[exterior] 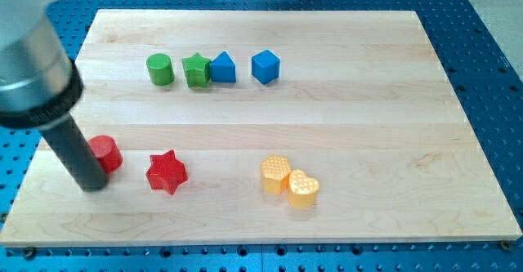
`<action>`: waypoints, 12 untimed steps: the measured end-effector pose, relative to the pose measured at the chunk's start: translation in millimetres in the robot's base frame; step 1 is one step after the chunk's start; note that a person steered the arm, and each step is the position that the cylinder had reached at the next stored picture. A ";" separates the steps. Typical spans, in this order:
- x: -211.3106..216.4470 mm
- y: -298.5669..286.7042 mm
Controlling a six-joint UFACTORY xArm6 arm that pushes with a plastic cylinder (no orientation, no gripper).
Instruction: Put the green star vertically above the blue cube
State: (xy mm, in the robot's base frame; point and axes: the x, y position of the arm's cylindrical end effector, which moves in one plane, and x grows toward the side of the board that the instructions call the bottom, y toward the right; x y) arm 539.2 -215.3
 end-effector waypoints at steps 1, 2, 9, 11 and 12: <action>-79.7 51.1; -136.5 102.3; -264.3 124.8; -196.4 189.0; -227.6 203.6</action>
State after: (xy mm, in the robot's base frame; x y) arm 311.6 -11.7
